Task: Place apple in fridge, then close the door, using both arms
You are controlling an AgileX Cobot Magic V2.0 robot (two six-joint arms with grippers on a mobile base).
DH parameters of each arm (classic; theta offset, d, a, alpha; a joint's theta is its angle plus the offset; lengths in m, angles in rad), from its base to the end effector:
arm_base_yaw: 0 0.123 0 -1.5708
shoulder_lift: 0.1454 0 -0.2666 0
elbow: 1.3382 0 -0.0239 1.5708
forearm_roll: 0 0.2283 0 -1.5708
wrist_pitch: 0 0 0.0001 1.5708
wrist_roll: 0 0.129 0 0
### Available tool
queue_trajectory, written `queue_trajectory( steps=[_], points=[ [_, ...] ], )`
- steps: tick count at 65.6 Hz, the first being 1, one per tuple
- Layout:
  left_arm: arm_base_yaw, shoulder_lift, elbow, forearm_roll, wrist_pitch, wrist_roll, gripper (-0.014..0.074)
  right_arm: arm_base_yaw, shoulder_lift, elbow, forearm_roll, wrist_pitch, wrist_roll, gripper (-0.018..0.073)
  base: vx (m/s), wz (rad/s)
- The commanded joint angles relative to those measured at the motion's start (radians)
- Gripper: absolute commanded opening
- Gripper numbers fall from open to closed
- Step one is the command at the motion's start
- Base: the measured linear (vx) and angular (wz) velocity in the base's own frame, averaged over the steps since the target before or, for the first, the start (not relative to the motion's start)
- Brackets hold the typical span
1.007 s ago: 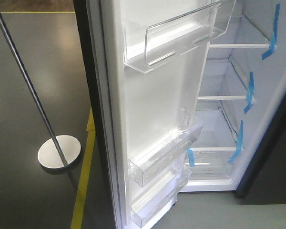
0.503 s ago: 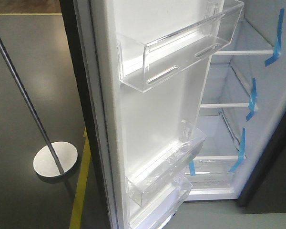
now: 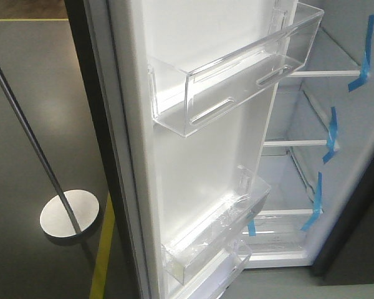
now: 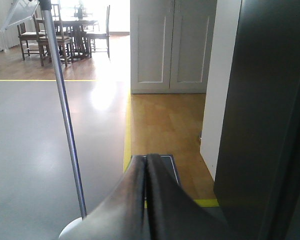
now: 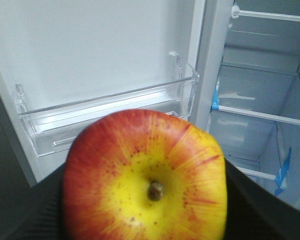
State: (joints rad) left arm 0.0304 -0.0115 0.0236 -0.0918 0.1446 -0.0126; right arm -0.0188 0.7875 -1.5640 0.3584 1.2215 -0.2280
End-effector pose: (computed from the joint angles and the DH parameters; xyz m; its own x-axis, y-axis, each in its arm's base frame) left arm 0.0903 0.0010 0.1906 -0.0667 -0.1053 -0.9922 -0.0242 0.9943 -0.1039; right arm 0.0871 0.0409 0.4860 -0.2987 -0.0891 -0.9502 -0.3249 0.9456 0.0135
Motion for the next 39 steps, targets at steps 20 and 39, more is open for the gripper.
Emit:
queue_trajectory(
  steps=[20,39],
  points=[
    [-0.001,-0.015,-0.017,-0.001,-0.080,-0.010,-0.0006,-0.001,0.008,-0.025,0.014,-0.080,-0.008,0.0095,0.01,0.00],
    [-0.001,-0.015,-0.017,-0.001,-0.080,-0.010,-0.0006,-0.001,0.008,-0.025,0.014,-0.080,-0.008,0.0095,0.00,0.00]
  ],
)
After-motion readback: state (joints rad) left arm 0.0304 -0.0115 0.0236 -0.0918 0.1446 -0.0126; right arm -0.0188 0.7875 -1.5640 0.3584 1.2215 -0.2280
